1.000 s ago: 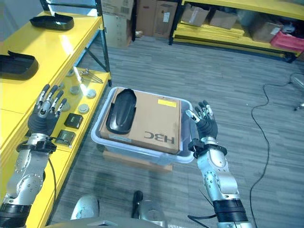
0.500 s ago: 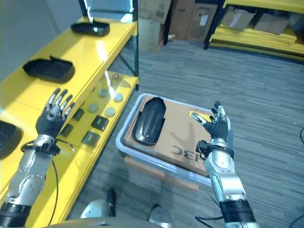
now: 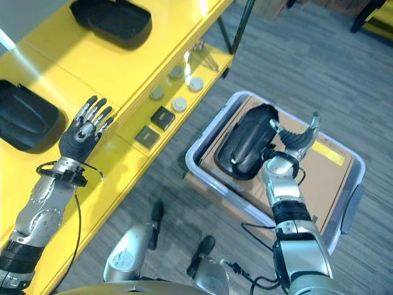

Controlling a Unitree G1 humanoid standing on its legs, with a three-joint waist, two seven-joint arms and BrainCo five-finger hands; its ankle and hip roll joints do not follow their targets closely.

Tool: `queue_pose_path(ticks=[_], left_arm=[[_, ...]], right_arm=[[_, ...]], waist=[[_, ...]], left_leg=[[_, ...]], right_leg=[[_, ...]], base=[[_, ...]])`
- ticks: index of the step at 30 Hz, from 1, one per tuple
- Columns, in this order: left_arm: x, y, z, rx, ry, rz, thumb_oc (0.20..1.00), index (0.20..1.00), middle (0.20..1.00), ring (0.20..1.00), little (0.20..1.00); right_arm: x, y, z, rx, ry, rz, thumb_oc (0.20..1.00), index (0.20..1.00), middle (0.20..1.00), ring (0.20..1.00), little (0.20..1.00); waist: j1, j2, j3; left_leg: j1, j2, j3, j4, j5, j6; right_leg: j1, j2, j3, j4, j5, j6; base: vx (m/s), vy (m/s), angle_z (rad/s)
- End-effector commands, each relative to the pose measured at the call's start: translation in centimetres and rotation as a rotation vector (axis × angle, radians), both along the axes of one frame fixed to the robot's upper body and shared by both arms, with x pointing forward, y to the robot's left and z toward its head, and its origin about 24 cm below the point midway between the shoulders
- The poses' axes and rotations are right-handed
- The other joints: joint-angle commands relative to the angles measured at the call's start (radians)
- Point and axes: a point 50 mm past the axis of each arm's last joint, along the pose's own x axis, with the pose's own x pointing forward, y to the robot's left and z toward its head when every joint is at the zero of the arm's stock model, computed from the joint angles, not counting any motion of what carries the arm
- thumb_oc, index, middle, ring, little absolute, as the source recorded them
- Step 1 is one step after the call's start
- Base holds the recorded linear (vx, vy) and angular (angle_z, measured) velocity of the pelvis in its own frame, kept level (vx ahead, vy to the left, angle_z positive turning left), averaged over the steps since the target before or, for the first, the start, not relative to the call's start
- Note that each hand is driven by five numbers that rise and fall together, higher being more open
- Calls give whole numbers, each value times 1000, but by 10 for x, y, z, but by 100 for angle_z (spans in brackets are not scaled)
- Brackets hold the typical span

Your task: Move parts from the plastic box to the shelf.

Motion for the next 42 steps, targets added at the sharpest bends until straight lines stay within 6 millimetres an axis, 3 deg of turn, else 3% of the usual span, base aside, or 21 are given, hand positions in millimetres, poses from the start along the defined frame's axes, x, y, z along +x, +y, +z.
queue_pose_path(ticks=[1,12,23,31,35,36,37,42], left_arm=[[-6,4,19,-21,-135,-4,1000,1000,1000,1000,1000],[-2,4,25,-50,-171,-3,1000,1000,1000,1000,1000],[4,-4,27,-61,-207,3,1000,1000,1000,1000,1000],[9,-8,31,-81,-232,-3,1000,1000,1000,1000,1000],[9,-10,32,-80,-241,-12,1000,1000,1000,1000,1000],[9,-10,32,-82,-243,-11,1000,1000,1000,1000,1000],[9,-10,33,-87,-245,-11,1000,1000,1000,1000,1000],[9,-11,33,-87,-253,-24,1000,1000,1000,1000,1000]], right_arm=[[-6,-11,30,-99,-102,-39,1000,1000,1000,1000,1000],[-4,-20,19,-63,-26,-49,1000,1000,1000,1000,1000],[8,-4,-12,16,76,53,1000,1000,1000,1000,1000],[28,15,9,-17,32,119,1000,1000,1000,1000,1000],[29,17,8,8,36,105,1000,1000,1000,1000,1000],[29,16,6,18,46,96,812,812,812,812,812],[28,14,2,36,55,81,200,200,200,200,200],[23,5,-8,58,83,31,200,200,200,200,200]], waist=[[0,-17,-40],[1,-31,3],[4,-20,44],[11,-3,78],[11,-4,86],[10,-4,88],[10,-4,89],[9,0,95]], left_leg=[[-74,37,-41,84,-54,-73],[-125,33,-29,92,-57,-70],[-156,22,-30,93,-53,-65],[-178,3,-36,91,-52,-57],[-176,-1,-36,86,-53,-53],[-174,-1,-36,85,-54,-53],[-172,-2,-35,86,-56,-51],[-159,-2,-35,82,-58,-46]], right_leg=[[41,-28,0,-39,5,43],[8,-34,-5,-57,14,47],[-40,-46,-8,-39,14,39],[-98,-64,-9,-4,17,38],[-114,-66,-6,10,15,38],[-119,-67,-6,15,15,37],[-125,-68,-5,23,14,37],[-139,-72,-2,46,12,35]], base=[[-65,33,1],[-54,15,-1],[-35,19,1],[-38,40,0],[-16,17,4],[0,0,0],[0,0,0],[-7,3,0]])
